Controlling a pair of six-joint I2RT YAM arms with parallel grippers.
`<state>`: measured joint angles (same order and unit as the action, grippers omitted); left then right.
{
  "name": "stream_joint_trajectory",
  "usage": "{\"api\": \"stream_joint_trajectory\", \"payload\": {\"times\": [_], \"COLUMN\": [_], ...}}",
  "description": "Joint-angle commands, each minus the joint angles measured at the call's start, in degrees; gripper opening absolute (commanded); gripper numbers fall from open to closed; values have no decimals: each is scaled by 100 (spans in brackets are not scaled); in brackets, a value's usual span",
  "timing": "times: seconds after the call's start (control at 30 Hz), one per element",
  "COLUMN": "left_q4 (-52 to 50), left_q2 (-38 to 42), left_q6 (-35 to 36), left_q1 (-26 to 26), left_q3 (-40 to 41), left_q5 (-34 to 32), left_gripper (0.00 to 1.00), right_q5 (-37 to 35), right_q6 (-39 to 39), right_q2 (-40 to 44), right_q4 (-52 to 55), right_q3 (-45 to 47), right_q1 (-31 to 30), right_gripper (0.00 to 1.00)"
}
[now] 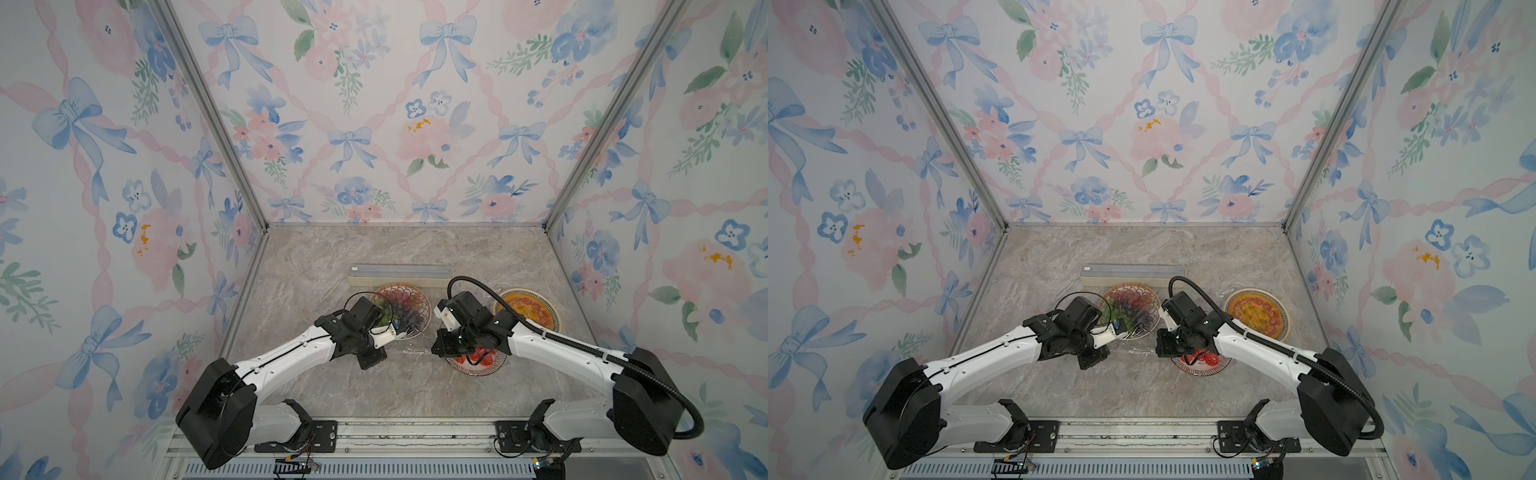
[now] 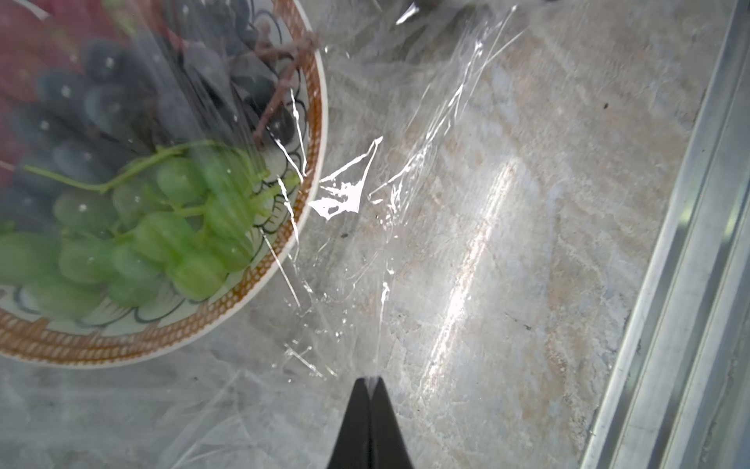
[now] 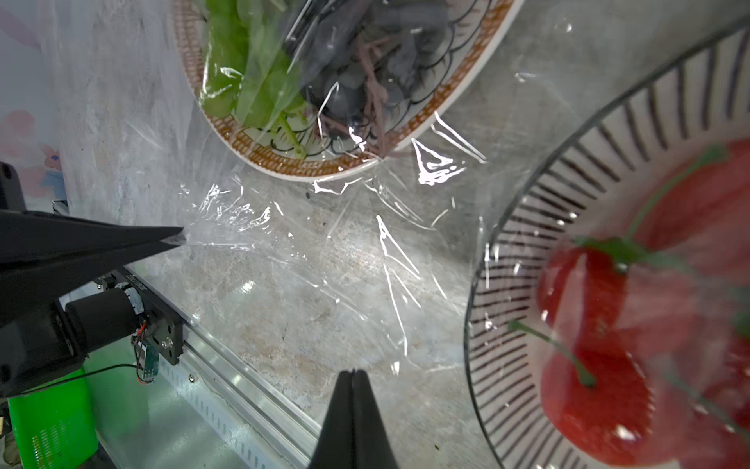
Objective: Wrap the plate with plastic wrap
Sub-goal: Cover the plate with plastic wrap.
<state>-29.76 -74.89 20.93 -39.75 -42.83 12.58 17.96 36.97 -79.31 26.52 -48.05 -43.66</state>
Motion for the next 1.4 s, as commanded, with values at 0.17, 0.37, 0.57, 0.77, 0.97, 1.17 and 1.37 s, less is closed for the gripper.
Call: {"api": "stream_joint_trajectory", "payload": {"times": [0.17,0.37,0.57,0.77,0.97,1.17,1.37], "left_q4": [161,357,599,762,818,814,814], "left_q2": [-931,-1402,-1507,-1682,-1568,-972,-377], "left_q6": [-317,-645,-767,-932,-1117,-1255,-1281], "left_q1": [62,340,635,792,944,1154,1316], "left_q3": [-237,-425,-478,-572,-598,-296,-214], "left_q5": [-423,-421,-396,-455,-586,-426,-229], "left_gripper": [0,0,0,2,17,34,46], "right_q5": [147,74,69,-112,-144,-359,-780], "right_q6": [422,579,572,618,452,112,277], "right_q2": [-661,-905,-1226,-1341,-986,-201,532], "right_q4": [-751,-1162,-1348,-1551,-1392,-363,542], "right_q3": [-36,-14,-182,-205,-182,-323,-588], "right_q1": [86,278,353,494,560,473,186], "right_gripper": [0,0,0,0,12,38,69]}}
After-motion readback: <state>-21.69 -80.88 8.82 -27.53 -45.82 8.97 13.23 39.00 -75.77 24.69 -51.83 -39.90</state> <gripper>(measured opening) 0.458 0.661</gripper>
